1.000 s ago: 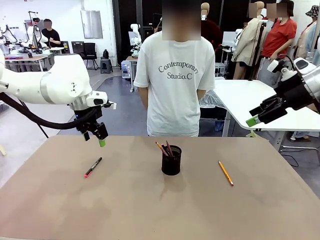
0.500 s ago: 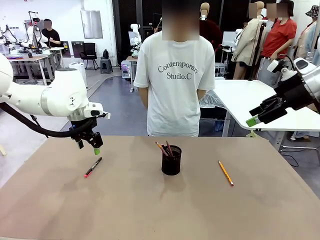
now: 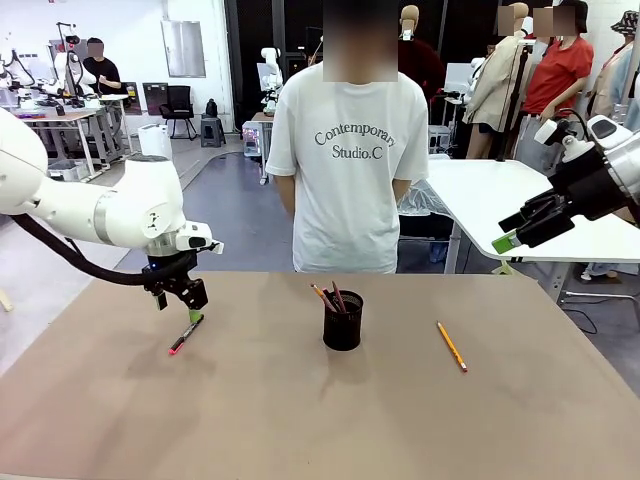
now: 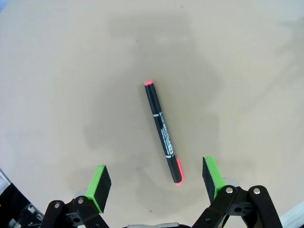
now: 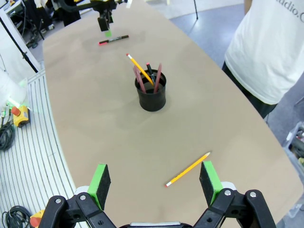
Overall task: Place the pens into the pen holder.
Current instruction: Pick up a writing instrument from the table and place it into the Pen holder.
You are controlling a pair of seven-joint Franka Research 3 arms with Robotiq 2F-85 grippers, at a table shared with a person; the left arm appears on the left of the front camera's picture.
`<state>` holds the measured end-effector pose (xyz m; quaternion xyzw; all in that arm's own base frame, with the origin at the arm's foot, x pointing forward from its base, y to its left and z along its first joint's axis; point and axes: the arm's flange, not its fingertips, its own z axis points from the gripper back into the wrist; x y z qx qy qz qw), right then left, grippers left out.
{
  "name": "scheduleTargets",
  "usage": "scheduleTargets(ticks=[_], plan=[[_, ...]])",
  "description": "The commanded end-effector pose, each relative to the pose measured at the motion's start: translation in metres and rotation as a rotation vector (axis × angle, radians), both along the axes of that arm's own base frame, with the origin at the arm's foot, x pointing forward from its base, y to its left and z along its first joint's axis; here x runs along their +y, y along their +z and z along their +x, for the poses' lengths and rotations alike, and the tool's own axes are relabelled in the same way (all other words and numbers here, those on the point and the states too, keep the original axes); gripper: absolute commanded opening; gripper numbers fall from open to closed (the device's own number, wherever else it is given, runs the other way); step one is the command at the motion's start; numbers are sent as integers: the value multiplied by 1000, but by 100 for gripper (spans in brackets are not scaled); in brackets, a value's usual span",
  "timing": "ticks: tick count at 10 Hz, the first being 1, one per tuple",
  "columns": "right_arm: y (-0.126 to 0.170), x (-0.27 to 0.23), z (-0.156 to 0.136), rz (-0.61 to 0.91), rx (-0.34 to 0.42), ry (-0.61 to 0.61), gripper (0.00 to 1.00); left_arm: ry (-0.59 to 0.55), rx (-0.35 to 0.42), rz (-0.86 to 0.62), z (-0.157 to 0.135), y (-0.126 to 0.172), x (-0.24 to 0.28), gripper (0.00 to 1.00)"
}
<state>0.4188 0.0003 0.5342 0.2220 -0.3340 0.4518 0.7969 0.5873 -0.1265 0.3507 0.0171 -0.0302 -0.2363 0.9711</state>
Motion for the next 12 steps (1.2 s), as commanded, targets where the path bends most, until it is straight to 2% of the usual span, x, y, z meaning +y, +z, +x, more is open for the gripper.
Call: scheduleTargets(ticks=[1,2,3,4,8,12], plan=[[0,2,0,30,-11,5,100,75,-24,-20,12,1,-9,100],[0,2,0,30,-11,5,100,58,0,-25,11,1,-14,100],[0,2,0,30,-11,5,100,22,78,-147,7,5,-16,100],[0,2,0,30,-11,5,100,40,-8,-12,8,-1,-9,100],[0,2,0,30,-11,5,100,32,11,-37,8,-1,-13,100],[0,2,0,30,-11,5,100,72,17,-14,22,-21,-9,100]])
